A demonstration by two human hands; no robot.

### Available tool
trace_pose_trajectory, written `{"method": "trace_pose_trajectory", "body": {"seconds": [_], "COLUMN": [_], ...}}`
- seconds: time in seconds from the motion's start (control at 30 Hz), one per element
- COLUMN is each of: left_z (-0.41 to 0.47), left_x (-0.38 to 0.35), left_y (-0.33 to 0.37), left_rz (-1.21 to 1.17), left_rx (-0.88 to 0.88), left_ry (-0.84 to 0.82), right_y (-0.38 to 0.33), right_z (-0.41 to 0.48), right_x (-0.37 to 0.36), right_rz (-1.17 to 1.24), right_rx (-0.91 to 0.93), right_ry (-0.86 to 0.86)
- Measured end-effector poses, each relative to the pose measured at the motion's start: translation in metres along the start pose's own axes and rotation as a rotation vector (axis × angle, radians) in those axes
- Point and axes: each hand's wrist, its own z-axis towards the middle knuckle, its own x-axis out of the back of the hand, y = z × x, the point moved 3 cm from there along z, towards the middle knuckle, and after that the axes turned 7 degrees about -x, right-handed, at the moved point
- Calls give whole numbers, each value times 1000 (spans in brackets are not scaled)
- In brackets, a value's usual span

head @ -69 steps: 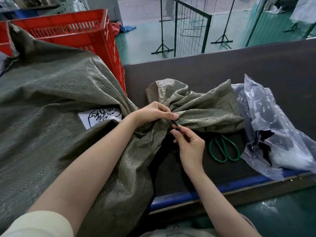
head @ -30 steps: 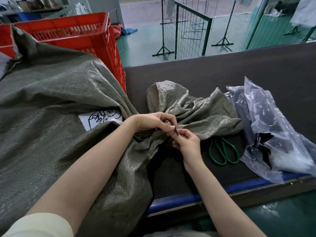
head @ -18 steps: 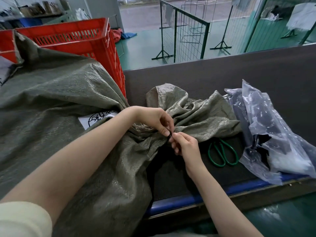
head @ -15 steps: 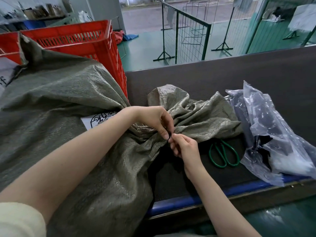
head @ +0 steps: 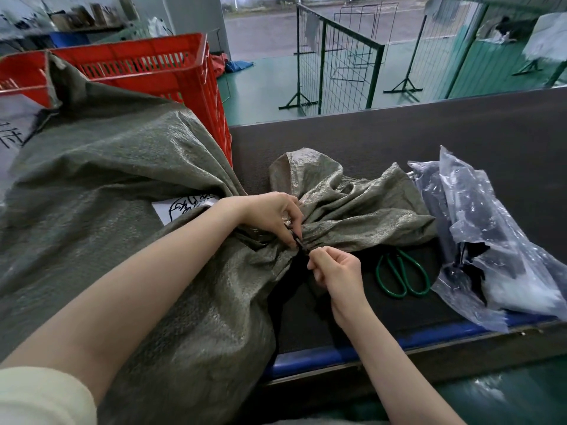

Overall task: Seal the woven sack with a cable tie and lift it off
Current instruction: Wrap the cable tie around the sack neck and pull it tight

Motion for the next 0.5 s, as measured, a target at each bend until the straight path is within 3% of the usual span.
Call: {"method": "trace_pose_trajectory", "body": {"seconds": [0.27,0.37,0.5], "left_z": [-5,-9,-9], "left_x": [-4,0,-4], "left_y": [1,6,10], "left_rz": [63,46,136], "left_rx": [-17,-28,-51], "left_ry": [-42,11,34], "right_y": [1,-1,-3], "right_z": [-6,-5,2], "right_x": [11,15,5], "right_rz": [21,26,-227], "right_rx": [-10,-105,-326], "right_ry": [-35,-48,-135]}}
